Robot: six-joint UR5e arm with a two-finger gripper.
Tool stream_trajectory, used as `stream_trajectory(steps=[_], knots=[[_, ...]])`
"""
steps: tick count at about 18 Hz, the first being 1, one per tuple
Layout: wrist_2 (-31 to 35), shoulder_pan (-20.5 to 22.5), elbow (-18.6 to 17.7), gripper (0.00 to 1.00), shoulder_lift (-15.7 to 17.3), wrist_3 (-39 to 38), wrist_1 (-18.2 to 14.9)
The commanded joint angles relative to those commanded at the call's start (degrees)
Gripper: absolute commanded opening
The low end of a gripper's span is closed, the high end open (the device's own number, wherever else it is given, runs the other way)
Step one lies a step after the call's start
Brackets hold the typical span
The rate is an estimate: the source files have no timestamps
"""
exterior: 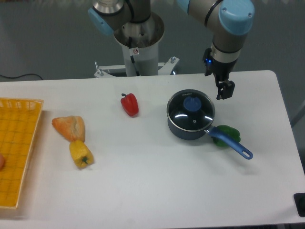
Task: Open the lid
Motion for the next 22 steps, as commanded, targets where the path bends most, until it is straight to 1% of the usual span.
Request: stream_trajectory(steps=[5, 9, 10, 12, 16, 18, 22], knots=[[-2.11, -0.44, 0.00, 1.00, 0.09, -6.32, 0.26], [-1.85, -0.53, 0.00, 1.00, 0.09, -8.52, 0.00], [-1.67, -0.53, -0.09, 1.00, 0.09, -11.31, -0.44], [-2.11, -0.53, -1.75, 1.00, 0.79, -17.47, 0.08], [-2.20, -0.35, -2.98, 1.00, 0.88, -21.17, -0.26], [-2.46, -0.18, -3.08, 1.00, 0.70, -27.39, -0.09], [-5.00, -0.26, -2.99, 1.00, 0.18, -33.91, 0.09]])
